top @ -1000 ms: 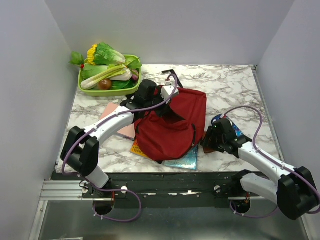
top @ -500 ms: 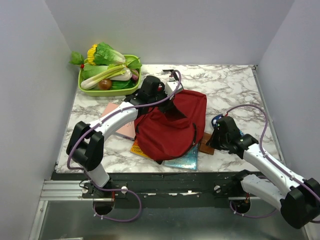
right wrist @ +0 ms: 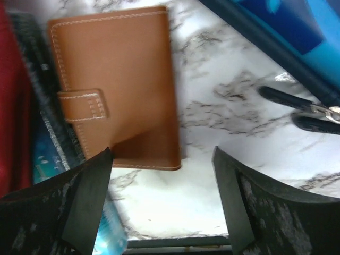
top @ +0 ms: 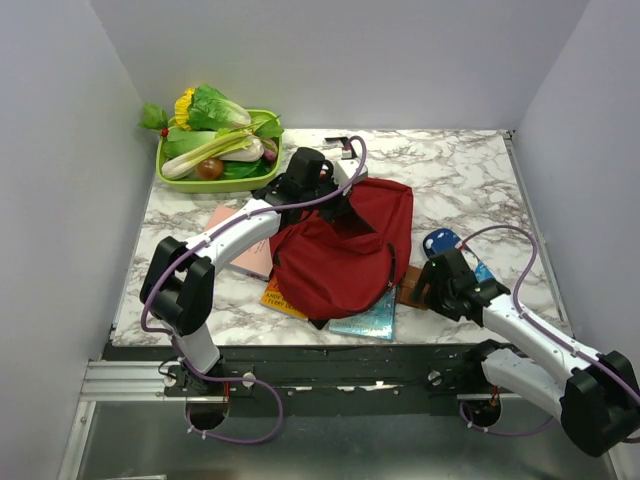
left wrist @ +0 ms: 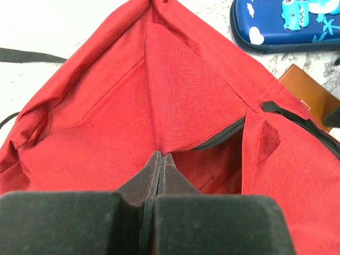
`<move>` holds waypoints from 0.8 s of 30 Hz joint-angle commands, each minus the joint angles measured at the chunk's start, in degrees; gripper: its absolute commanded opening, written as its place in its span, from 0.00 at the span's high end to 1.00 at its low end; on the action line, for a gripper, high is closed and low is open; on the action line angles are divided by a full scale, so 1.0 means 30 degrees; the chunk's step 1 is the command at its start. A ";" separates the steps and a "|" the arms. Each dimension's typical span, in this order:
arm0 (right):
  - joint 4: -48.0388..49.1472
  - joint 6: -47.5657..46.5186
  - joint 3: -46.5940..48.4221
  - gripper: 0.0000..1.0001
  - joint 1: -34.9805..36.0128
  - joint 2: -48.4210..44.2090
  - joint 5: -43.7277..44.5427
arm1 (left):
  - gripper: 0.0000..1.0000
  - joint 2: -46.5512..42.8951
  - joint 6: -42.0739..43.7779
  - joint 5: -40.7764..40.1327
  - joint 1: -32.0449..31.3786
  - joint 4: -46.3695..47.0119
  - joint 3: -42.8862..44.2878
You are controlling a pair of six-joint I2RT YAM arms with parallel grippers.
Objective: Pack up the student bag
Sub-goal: Pick up the personal item from the center of the board.
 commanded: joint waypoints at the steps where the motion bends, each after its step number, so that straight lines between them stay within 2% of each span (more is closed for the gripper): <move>1: 0.3465 0.2112 -0.2055 0.14 0.0087 0.0209 0.0666 | 1.00 -0.0732 -0.0094 0.0151 -0.0065 -0.0480 0.0029; 9: 0.8920 0.3112 -0.5366 0.19 0.0087 -0.1079 -0.0710 | 1.00 -0.1171 0.0081 0.0267 -0.0094 -0.0980 -0.0147; 12: 1.0764 0.3960 -0.6567 0.24 0.0087 -0.1050 -0.2290 | 1.00 -0.1317 0.0198 0.0414 -0.0094 -0.1097 -0.0177; 16: 1.5066 0.4811 -0.8121 0.31 0.0087 -0.1808 -0.4664 | 1.00 -0.1493 0.0315 0.0443 -0.0123 -0.1214 -0.0351; 19: 1.5427 0.4579 -0.8182 0.33 0.0087 -0.2862 -0.5631 | 1.00 -0.1698 0.0403 0.0385 -0.0123 -0.1214 -0.0585; 24: 1.4461 0.4958 -0.8705 0.34 0.0087 -0.7489 -0.5810 | 1.00 -0.2078 0.0316 0.0326 -0.0211 -0.1068 -0.1025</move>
